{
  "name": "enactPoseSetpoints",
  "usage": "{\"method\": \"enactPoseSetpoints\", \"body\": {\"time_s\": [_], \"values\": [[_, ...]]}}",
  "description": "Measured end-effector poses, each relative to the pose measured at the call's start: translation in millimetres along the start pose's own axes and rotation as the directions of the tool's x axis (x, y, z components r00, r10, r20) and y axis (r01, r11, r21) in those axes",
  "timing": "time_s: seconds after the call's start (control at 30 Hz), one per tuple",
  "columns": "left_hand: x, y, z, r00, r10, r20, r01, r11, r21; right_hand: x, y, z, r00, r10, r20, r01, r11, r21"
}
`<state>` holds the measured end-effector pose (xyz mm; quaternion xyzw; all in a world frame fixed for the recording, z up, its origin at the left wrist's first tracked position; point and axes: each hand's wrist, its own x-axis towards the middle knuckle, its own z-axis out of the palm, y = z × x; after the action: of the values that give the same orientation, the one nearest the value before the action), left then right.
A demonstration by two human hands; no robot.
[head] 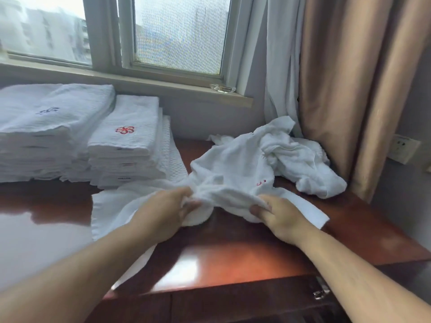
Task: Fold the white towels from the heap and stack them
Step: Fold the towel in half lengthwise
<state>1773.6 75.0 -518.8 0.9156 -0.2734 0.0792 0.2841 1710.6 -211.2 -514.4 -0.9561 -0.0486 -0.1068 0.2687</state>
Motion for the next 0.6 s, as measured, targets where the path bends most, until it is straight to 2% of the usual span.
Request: {"method": "enactPoseSetpoints", "body": {"time_s": [0.07, 0.1, 0.17, 0.23, 0.27, 0.33, 0.37, 0.4, 0.43, 0.47, 0.5, 0.57, 0.6], "values": [[4.2, 9.2, -18.1, 0.999, -0.036, 0.017, 0.039, 0.984, -0.175, 9.4, -19.3, -22.5, 0.998, 0.015, 0.058, -0.015, 1.000, 0.016], [5.9, 14.4, -30.4, 0.996, -0.044, 0.079, 0.060, 0.973, -0.221, 13.3, -31.2, -38.5, 0.988, 0.024, 0.154, -0.023, 1.000, -0.011], [7.6, 23.0, -57.4, 0.951, -0.037, 0.306, 0.154, 0.917, -0.368, 20.3, -58.2, -73.4, 0.913, 0.093, 0.397, -0.075, 0.995, -0.061], [10.6, 24.7, -79.6, 0.869, 0.027, 0.494, 0.196, 0.898, -0.395, 27.8, -77.4, -96.1, 0.824, 0.196, 0.531, -0.073, 0.967, -0.245], [12.5, 24.0, -87.0, 0.837, 0.039, 0.546, 0.168, 0.932, -0.323, 33.5, -82.7, -101.1, 0.814, 0.254, 0.523, -0.033, 0.918, -0.395], [15.9, 24.3, -91.5, 0.798, -0.092, 0.596, 0.123, 0.992, -0.011, 49.8, -83.5, -99.9, 0.883, 0.290, 0.370, 0.014, 0.770, -0.638], [18.0, 22.9, -88.1, 0.795, -0.158, 0.586, 0.129, 0.987, 0.091, 57.3, -78.9, -94.5, 0.947, 0.228, 0.226, -0.007, 0.719, -0.695], [20.0, 20.0, -81.8, 0.808, -0.181, 0.560, 0.155, 0.983, 0.094, 61.3, -73.3, -87.4, 0.991, 0.128, 0.040, -0.060, 0.690, -0.721], [20.4, 17.2, -75.1, 0.835, -0.163, 0.526, 0.184, 0.983, 0.013, 61.8, -66.4, -80.2, 0.983, 0.019, -0.183, -0.147, 0.680, -0.718], [18.9, 16.1, -68.3, 0.865, -0.135, 0.483, 0.212, 0.971, -0.108, 59.5, -57.2, -73.6, 0.923, -0.033, -0.384, -0.257, 0.690, -0.677], [18.5, 14.7, -61.5, 0.898, -0.121, 0.422, 0.228, 0.950, -0.214, 54.5, -46.9, -67.5, 0.850, -0.034, -0.526, -0.348, 0.715, -0.607], [20.9, 9.7, -50.2, 0.955, -0.169, 0.243, 0.238, 0.926, -0.294, 43.8, -25.3, -54.3, 0.753, 0.010, -0.658, -0.445, 0.743, -0.499], [23.9, 6.6, -45.0, 0.967, -0.222, 0.125, 0.244, 0.948, -0.206, 37.4, -15.0, -45.2, 0.747, 0.017, -0.665, -0.452, 0.746, -0.489]]}}
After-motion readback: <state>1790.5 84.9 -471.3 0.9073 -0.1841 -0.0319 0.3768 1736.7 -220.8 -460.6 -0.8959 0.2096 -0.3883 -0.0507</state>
